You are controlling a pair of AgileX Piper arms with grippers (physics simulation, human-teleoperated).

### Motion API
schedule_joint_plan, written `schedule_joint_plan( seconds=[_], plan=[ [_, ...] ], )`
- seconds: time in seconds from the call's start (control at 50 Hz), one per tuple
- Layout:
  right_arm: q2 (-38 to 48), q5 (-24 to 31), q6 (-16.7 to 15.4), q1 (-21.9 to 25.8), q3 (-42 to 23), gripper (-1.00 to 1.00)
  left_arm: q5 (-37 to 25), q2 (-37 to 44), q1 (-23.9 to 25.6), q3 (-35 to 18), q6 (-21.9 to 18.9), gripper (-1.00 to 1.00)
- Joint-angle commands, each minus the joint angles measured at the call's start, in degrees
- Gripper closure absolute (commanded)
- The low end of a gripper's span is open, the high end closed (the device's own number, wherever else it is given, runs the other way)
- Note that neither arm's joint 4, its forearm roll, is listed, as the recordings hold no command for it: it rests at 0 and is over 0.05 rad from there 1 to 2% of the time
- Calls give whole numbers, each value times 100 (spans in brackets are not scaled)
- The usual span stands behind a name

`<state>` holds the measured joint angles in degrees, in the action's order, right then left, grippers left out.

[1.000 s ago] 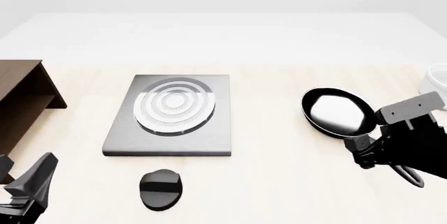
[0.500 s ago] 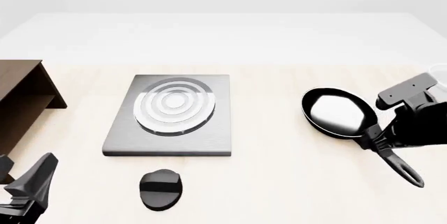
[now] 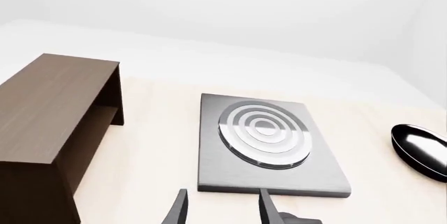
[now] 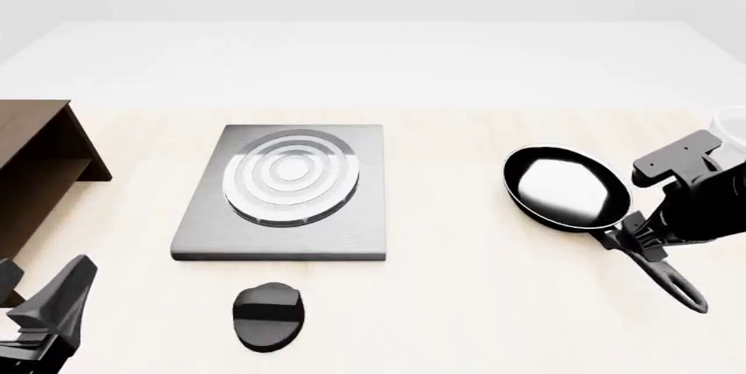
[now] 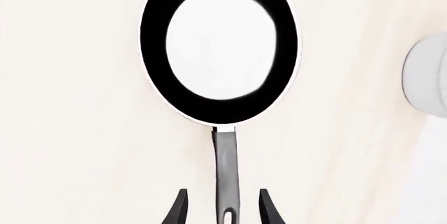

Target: Turn on the stove and put the frying pan on it.

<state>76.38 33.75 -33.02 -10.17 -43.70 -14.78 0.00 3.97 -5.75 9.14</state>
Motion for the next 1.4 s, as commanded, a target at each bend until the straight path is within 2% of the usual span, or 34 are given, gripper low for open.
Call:
schedule_joint_plan(
  seconds=[0.02,0.1,0.12,0.28,0.42,0.62,0.84,1.08,1.1,1.26,1.4],
  plan=[
    [474,-315,-187,-230,72,-100,2,0,-4,3,16,-100],
    [600,-459,-311,-351,137,-100,5,0,-4,2,17,-100],
    [629,-467,-196,-268,117,-100,5,0,-5,2,17,-100],
    [928,-882,-459,-491,371,-100,9,0,-8,4,29,-100],
    [1263,-1186,-423,-498,498,-100,8,0,-7,4,29,-100],
    [1472,-1336,-270,-373,560,-100,12,0,-6,3,31,-100],
    [1667,-1571,-363,-529,687,-100,15,0,-5,6,47,-100],
    [1698,-1596,-362,-578,707,-100,17,0,-6,3,36,-100],
    [1691,-1595,-387,-593,711,100,16,0,-4,2,29,-100],
    [1472,-1424,-393,-596,671,100,22,0,-3,-2,24,-100],
    [1021,-943,-453,-592,497,100,24,0,-1,-4,15,-100]
  ],
)
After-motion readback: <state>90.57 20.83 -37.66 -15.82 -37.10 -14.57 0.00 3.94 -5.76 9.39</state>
